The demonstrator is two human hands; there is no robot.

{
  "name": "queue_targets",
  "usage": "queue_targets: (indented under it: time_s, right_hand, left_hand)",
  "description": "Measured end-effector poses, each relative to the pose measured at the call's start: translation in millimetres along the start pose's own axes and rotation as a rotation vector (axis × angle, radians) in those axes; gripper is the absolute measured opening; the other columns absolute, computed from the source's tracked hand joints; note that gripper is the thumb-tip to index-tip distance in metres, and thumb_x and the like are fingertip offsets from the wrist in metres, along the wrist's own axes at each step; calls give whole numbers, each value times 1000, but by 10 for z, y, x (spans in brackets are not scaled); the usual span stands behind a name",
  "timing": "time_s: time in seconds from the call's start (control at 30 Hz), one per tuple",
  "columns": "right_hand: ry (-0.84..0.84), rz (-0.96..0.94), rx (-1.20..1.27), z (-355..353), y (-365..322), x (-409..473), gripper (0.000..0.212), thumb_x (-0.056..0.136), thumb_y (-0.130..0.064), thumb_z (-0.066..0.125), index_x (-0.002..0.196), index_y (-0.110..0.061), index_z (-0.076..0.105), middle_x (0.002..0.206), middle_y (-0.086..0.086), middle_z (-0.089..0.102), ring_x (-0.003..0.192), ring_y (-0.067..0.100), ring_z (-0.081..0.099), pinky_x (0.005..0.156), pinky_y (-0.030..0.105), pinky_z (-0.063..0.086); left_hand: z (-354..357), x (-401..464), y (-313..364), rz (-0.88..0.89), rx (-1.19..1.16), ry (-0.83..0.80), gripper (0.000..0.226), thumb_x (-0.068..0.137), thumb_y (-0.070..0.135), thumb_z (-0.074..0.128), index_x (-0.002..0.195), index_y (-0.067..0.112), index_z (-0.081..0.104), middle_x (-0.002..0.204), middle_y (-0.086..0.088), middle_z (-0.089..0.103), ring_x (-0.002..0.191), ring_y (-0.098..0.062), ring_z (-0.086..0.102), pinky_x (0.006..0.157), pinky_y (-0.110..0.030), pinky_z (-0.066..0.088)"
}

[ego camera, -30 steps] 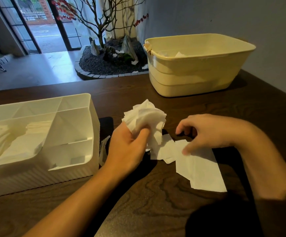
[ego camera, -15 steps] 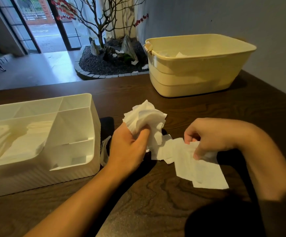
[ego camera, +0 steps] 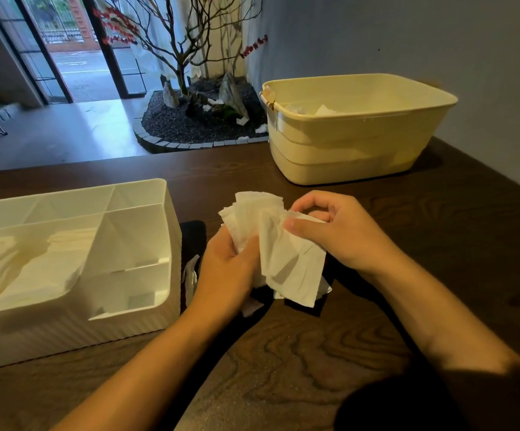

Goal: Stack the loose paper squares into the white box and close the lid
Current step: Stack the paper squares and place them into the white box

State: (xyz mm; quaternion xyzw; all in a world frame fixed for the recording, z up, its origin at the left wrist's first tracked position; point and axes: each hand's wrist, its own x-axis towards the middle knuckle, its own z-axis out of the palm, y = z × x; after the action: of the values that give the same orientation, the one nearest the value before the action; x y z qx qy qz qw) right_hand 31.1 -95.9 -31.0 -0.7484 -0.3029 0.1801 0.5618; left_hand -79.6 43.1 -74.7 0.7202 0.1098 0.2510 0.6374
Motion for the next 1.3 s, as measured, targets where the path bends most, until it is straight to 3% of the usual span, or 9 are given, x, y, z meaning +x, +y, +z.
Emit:
queue_targets:
  time_s: [0.07,0.23,0.53,0.7,0.83,0.93,1.1,1.2,1.3]
  right_hand:
    - [123,-52,-153,17,80,18,12,87,-25,74,84,-17,65,58,-7,60,56,10,54,58,35,44]
    - [272,-226,-466,95,81,-7,11,84,-36,73,82,-25,71,86,-9,57,80,5,51,69,26,44]
    - [-17,-98,11,127,29,-35,11,94,-25,67,95,-16,74,64,26,54,55,34,47,55,41,46]
    - [-77,-56,17,105,44,-17,12,92,-11,67,99,-17,75,79,14,67,64,16,56,57,32,50]
    - [-25,-112,-83,146,72,-28,20,88,-8,66,96,-24,76,88,8,72,83,40,62,70,54,54]
    - [19,-134,-48,117,46,-18,20,89,-6,65,93,-22,76,84,13,69,74,39,55,62,43,49]
    - [-161,60,202,19,-41,-23,12,93,-11,64,89,-16,75,79,8,62,65,16,54,44,22,40]
    - [-240,88,213,13,-54,-21,9,93,-11,64,96,-7,72,86,5,69,79,15,63,64,21,50]
    - [-239,100,228,23,-39,-14,11,94,-17,65,99,-9,70,101,21,69,90,25,61,79,36,47]
  left_hand:
    - [-3,14,-27,-37,-14,30,25,101,22,59,125,26,64,112,9,73,103,-8,70,83,-28,58]
    - [-12,19,-28,-40,21,55,25,102,25,57,126,24,65,114,5,73,106,-14,69,93,-45,58]
    - [4,-18,78,-8,5,-28,31,98,29,61,128,24,63,114,6,73,105,-13,70,87,-36,60]
    - [3,-13,80,-15,49,-9,36,94,36,65,130,32,59,119,11,71,110,-10,68,94,-42,58]
    - [11,-25,94,10,67,7,34,94,35,64,128,34,60,116,14,71,108,-6,68,92,-37,58]
    - [6,-11,87,9,87,25,39,92,32,69,129,33,58,117,15,70,107,-3,66,93,-37,58]
    - [-32,16,44,-49,94,48,103,82,44,77,160,34,11,128,20,61,121,-1,59,109,-43,47]
    - [-29,19,37,-44,47,49,108,81,45,72,158,43,-4,119,17,69,112,-1,66,102,-38,51]
    - [-32,19,50,-16,57,33,99,87,37,70,154,51,-1,117,27,68,112,5,64,94,-22,51]
